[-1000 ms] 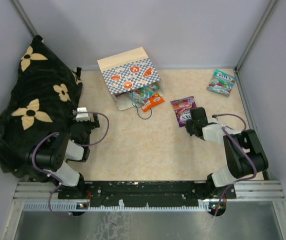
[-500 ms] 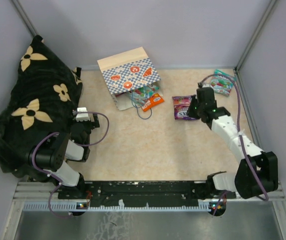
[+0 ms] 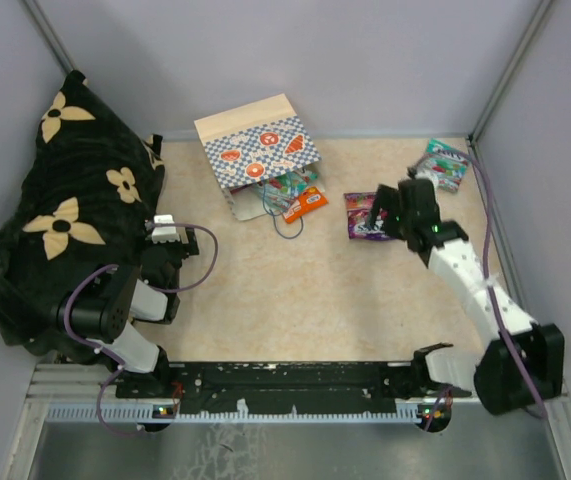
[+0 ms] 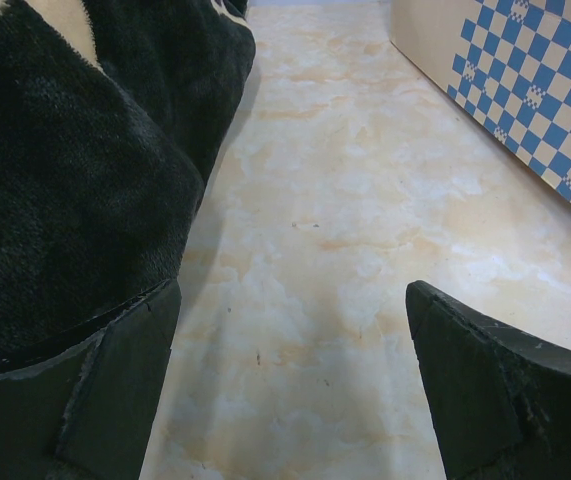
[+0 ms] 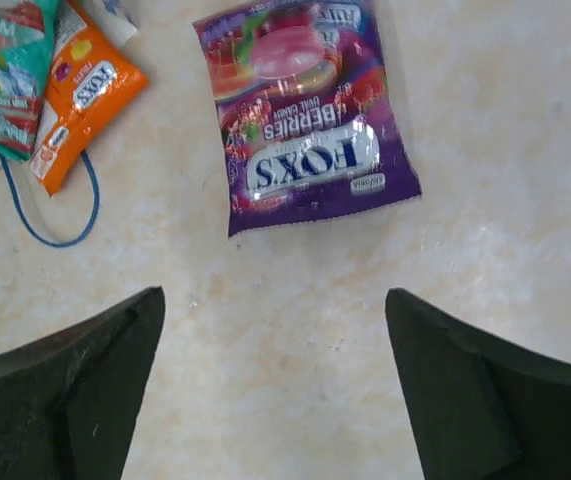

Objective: Take the snacks out of the paper bag
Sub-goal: Adjust the snack at the center of the board.

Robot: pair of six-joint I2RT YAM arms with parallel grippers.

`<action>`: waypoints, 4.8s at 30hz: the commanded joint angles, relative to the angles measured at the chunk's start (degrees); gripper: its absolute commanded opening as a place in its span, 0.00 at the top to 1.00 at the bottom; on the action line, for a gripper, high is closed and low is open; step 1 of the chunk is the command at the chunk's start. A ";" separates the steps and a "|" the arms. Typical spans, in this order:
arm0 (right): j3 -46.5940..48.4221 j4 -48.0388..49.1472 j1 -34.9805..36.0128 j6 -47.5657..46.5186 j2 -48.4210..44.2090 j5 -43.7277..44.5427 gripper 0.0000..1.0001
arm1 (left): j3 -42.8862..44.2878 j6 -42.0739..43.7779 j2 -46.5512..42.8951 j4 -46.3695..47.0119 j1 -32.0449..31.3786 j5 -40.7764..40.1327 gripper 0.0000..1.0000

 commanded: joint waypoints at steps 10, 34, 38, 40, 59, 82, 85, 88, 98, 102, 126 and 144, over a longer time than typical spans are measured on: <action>-47.49 51.81 -0.41 67.05 -16.54 6.19 0.22 | 0.64 -0.65 0.39 1.41 0.36 0.64 0.00; -34.28 56.37 -1.48 62.18 15.68 1.51 1.00 | 0.57 -0.64 0.39 1.41 0.34 0.66 0.00; -29.33 41.05 -2.34 38.53 2.92 -3.80 1.00 | 0.59 -0.66 0.39 1.40 0.33 0.64 0.00; -22.70 28.83 -2.06 24.76 -2.24 -8.14 1.00 | 0.59 -0.59 0.39 1.41 0.35 0.67 0.00; 27.00 -33.66 16.32 -32.97 11.42 -6.23 1.00 | 0.61 -0.61 0.39 1.40 0.33 0.62 0.00; 33.91 -26.94 9.60 -54.21 30.66 -11.51 1.00 | 0.56 -0.63 0.39 1.37 0.36 0.65 0.00; 39.81 -26.49 6.77 -54.25 37.84 -7.61 0.86 | 0.59 -0.61 0.39 1.45 0.35 0.66 0.00; 44.01 -19.66 5.39 -51.82 42.99 5.88 0.46 | 0.56 -0.60 0.39 1.41 0.36 0.64 0.00; 30.75 11.16 5.32 -15.77 29.52 21.20 0.01 | 0.60 -0.59 0.38 1.37 0.34 0.66 0.00; 4.01 29.29 7.87 10.99 14.72 11.48 0.13 | 0.57 -0.61 0.38 1.37 0.34 0.66 0.00; -6.42 35.74 14.58 7.38 32.39 11.84 0.06 | 0.58 -0.65 0.39 1.40 0.36 0.69 0.00; 6.27 29.54 12.55 -6.97 23.35 4.68 0.01 | 0.60 -0.58 0.39 1.37 0.35 0.68 0.00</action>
